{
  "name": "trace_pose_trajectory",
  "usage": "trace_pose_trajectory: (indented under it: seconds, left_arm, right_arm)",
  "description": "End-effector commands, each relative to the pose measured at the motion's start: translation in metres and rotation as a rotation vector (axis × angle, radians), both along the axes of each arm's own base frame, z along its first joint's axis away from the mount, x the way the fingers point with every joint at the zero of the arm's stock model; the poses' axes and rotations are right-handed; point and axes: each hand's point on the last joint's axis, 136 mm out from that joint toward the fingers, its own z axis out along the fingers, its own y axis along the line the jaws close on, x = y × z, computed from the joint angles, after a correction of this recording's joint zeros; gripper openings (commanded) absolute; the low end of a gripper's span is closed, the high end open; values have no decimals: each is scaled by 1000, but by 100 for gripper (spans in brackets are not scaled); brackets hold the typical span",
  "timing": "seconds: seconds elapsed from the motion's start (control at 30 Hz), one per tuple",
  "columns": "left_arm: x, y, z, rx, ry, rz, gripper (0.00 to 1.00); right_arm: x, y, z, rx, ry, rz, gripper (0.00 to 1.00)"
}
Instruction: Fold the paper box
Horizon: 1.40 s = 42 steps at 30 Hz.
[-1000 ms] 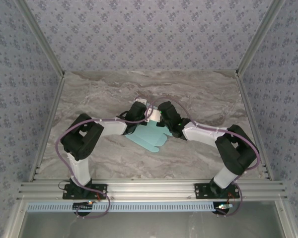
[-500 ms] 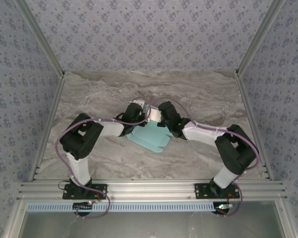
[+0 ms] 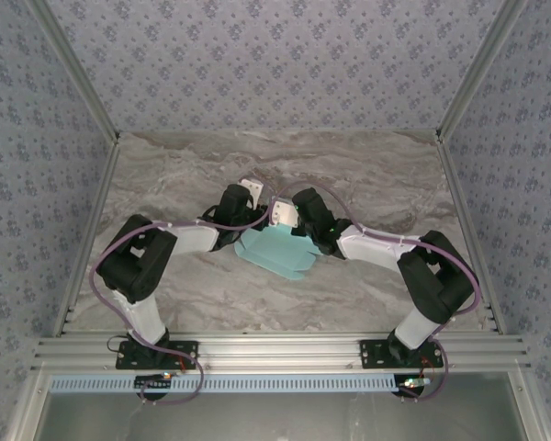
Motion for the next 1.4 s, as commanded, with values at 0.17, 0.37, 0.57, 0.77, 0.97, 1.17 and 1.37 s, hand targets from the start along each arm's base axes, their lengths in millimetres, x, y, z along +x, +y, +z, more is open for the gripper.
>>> trace_pose_trajectory:
  seconds: [0.17, 0.37, 0.57, 0.77, 0.97, 1.17, 1.37]
  left_arm:
    - [5, -5, -6, -3, 9, -30, 41]
    - [7, -7, -13, 0, 20, -30, 34]
    - [9, -11, -5, -29, 1, -38, 23]
    - [8, -10, -2, -23, -12, -38, 18]
    - [6, -6, 4, -16, -50, -33, 15]
    - [5, -4, 8, -17, -74, -22, 14]
    - [11, 8, 16, -8, -98, 54, 14]
  right_arm:
    - [-2, -4, -5, -35, 34, 0, 0]
    - [-2, -3, -4, -33, 31, 0, 0]
    - [-2, -2, -4, -31, 31, 2, 0]
    - [-1, -1, 0, -22, 26, 0, 5]
    - [0, -2, 7, 1, 17, -15, 21]
    - [-4, -3, 26, 97, 13, -42, 36]
    - [-17, -8, 58, 281, 37, -84, 54]
